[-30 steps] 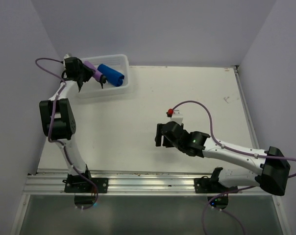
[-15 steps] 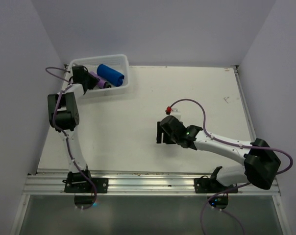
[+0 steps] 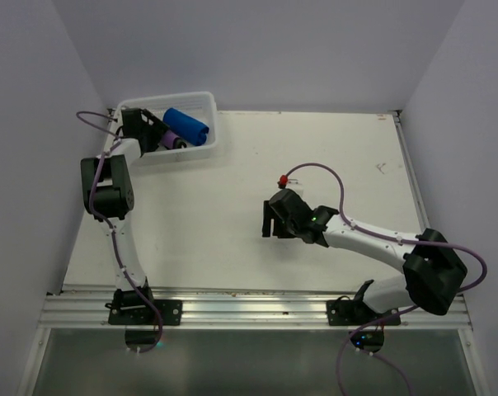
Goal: Roll the towels
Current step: Place the rolled towel into the container
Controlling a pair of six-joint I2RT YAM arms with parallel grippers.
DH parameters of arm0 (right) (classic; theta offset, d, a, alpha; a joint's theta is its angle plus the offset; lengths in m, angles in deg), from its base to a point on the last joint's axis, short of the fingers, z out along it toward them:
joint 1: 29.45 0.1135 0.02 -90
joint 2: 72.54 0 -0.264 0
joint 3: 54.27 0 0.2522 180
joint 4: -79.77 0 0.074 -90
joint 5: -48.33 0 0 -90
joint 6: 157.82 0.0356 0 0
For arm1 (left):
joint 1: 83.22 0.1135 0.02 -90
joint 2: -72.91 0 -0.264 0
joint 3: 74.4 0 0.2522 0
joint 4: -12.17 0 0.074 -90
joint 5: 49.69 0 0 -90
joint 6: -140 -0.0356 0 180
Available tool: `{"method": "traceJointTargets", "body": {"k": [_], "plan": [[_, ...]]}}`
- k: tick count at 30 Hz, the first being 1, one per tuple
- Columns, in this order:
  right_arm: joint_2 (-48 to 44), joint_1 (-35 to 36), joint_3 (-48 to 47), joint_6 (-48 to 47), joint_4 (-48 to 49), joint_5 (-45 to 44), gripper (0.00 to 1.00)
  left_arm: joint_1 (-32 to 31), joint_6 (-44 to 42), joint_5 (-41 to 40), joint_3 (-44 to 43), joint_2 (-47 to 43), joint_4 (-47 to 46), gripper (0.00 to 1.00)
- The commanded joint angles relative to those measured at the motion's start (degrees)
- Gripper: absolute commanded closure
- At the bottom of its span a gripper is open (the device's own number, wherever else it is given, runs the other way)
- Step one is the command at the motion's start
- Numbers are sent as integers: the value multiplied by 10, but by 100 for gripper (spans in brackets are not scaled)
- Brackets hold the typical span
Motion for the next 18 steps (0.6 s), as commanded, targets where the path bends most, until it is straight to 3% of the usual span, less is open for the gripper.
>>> {"method": "traceJointTargets", "body": {"k": [1, 12, 15, 16, 18], "plan": [[-7, -3, -20, -7, 18, 12, 25, 0, -2, -14, -35, -9, 39, 12], [-44, -6, -26, 2, -4, 11, 25, 0, -67, -74, -57, -106, 107, 7], [-80, -6, -13, -14, 6, -24, 17, -11, -117, -114, -43, -164, 104, 5], [-89, -6, -14, -26, 5, -41, 4, -22, -129, -122, -34, -206, 98, 4], [-107, -8, -37, -62, -14, -70, 1, -37, -177, -153, -10, -251, 89, 4]]}}
